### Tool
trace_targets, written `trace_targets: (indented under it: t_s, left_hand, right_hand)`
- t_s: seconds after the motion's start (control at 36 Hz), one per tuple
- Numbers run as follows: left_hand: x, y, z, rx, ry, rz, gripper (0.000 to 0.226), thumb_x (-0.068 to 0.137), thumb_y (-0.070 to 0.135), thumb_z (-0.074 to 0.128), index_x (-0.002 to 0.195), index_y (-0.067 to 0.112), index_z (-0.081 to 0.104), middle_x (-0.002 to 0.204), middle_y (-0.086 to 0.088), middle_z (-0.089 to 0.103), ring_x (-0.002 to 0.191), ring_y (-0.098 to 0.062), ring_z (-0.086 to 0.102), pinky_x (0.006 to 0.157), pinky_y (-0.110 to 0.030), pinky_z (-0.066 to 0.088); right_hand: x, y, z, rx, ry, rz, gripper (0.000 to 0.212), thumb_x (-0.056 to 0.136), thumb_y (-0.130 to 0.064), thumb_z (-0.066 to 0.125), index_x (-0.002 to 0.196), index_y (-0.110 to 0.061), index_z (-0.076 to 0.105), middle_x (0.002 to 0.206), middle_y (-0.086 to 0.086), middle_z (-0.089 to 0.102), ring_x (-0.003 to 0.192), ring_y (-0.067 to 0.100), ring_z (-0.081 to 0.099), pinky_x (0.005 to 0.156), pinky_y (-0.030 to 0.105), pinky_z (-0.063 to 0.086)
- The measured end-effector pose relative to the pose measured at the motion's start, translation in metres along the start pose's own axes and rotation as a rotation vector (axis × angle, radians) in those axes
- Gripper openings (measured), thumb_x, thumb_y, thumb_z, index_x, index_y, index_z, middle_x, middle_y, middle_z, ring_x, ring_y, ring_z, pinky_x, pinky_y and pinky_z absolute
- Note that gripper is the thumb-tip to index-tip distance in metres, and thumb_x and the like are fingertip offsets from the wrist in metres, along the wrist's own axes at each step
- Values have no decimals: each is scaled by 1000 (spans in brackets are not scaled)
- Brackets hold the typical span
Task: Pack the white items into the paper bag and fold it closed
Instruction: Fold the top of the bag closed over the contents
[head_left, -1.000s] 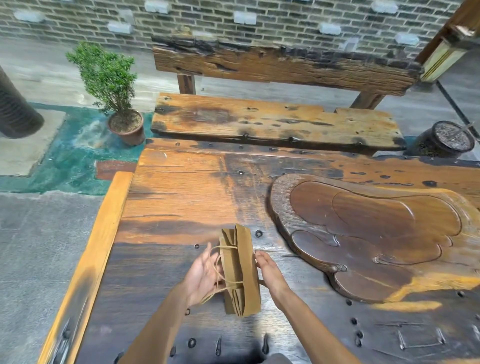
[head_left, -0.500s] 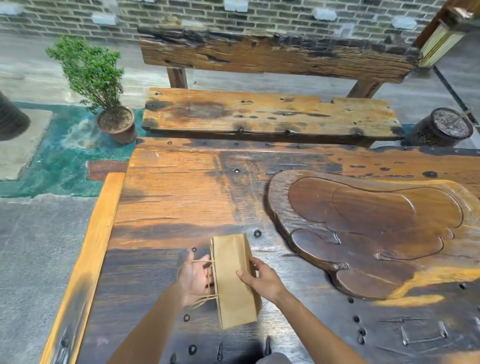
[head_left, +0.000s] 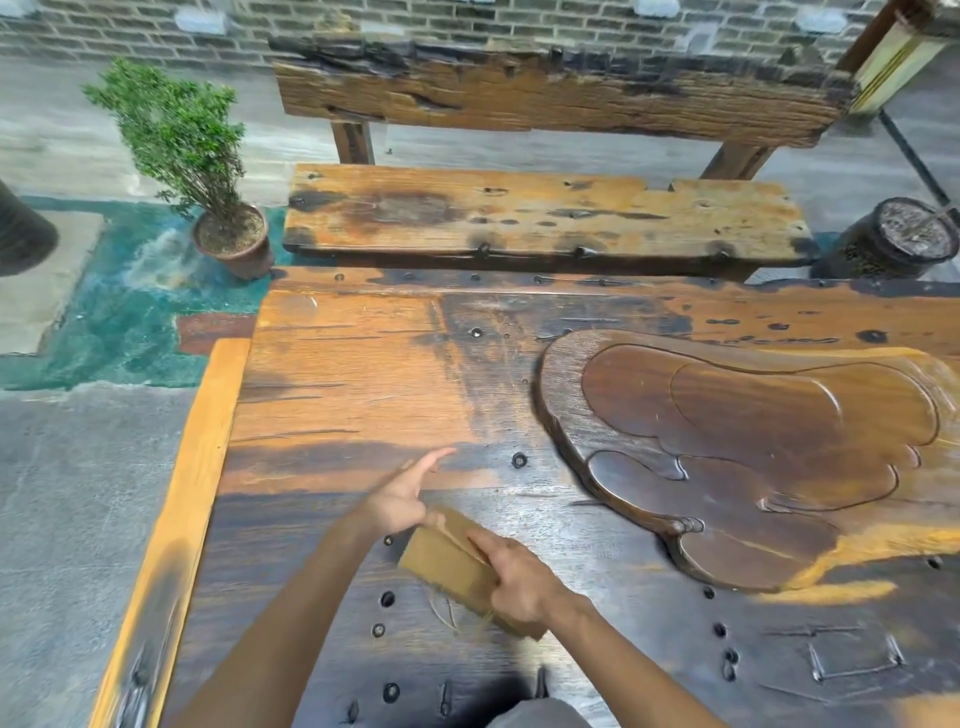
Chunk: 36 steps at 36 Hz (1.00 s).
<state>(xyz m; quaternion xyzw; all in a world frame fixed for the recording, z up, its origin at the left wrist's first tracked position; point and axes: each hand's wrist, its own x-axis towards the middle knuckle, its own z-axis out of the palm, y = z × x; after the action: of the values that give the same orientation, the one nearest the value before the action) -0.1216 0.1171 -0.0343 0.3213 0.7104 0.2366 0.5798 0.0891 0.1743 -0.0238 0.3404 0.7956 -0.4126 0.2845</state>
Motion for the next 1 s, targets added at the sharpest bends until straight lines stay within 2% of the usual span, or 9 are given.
trace_targets:
  t_s: [0.06, 0.14, 0.25, 0.39, 0.53, 0.67, 0.72, 0.86, 1.0]
  left_hand:
    - [4, -2, 8, 142, -97, -45, 90, 77, 0, 79, 146, 41, 37, 147, 1, 26, 136, -22, 33, 111, -36, 40]
    - [-4, -6, 19, 213, -215, -107, 67, 81, 36, 79, 140, 35, 46, 158, -1, 27, 138, -22, 38, 115, -34, 36]
    - [-26, -19, 36, 294, -275, -167, 114, 48, 83, 72, 147, 38, 38, 157, 7, 35, 138, -15, 39, 115, -33, 33]
    - [-36, -42, 64, 624, -136, -105, 91, 82, 39, 76, 156, 27, 25, 166, 4, 20, 152, -20, 21, 124, -38, 20]
    - [-37, -48, 70, 736, -109, -84, 74, 91, 35, 67, 154, 24, 31, 164, 0, 27, 150, -21, 29, 123, -39, 25]
    - [-38, -49, 67, 755, -92, -122, 52, 93, 40, 61, 137, 14, 55, 112, -9, 65, 102, -21, 66, 97, -34, 51]
    - [-40, -53, 67, 716, -66, -120, 51, 92, 42, 63, 134, 13, 58, 103, -6, 65, 98, -20, 67, 96, -34, 52]
    - [-50, -70, 72, 280, 31, -165, 84, 81, 40, 78, 152, 26, 35, 158, -2, 37, 145, -21, 37, 121, -36, 28]
    - [-56, -104, 85, -379, 19, -258, 131, 35, 56, 96, 148, 30, 35, 141, 4, 56, 129, -12, 53, 114, -34, 38]
  right_hand:
    - [-3, 2, -5, -103, -54, -52, 83, 83, -1, 54, 153, -34, 23, 155, 2, 39, 137, 27, 40, 111, 35, 35]
    - [-4, 9, -10, -169, -33, -65, 70, 85, -19, 58, 147, -37, 33, 142, 0, 55, 126, 25, 52, 102, 35, 42]
    - [-6, 26, -13, -238, -17, -2, 69, 81, -39, 61, 144, -43, 31, 126, 1, 65, 115, 26, 59, 92, 37, 47]
    - [-7, 38, -10, -312, -61, 13, 63, 80, -37, 64, 136, -40, 36, 124, -3, 64, 116, 24, 56, 93, 42, 49]
    - [-3, 43, -9, -369, -96, 4, 54, 83, -35, 62, 132, -38, 41, 120, 1, 65, 119, 26, 52, 97, 43, 40]
    - [-7, 53, -18, -381, -82, 51, 42, 85, -35, 60, 126, -32, 55, 116, 6, 64, 113, 26, 56, 94, 36, 41]
    - [-8, 66, -18, -318, -73, 96, 36, 87, -36, 60, 120, -23, 60, 119, 9, 60, 113, 27, 56, 92, 33, 40]
    - [-8, 96, -13, 84, -24, 128, 55, 78, -27, 76, 131, -30, 59, 129, -7, 53, 115, 13, 53, 96, 20, 41]
    - [-15, 114, 1, 527, 55, 180, 59, 72, -7, 83, 118, -33, 59, 119, 7, 63, 103, 16, 62, 92, 28, 53]
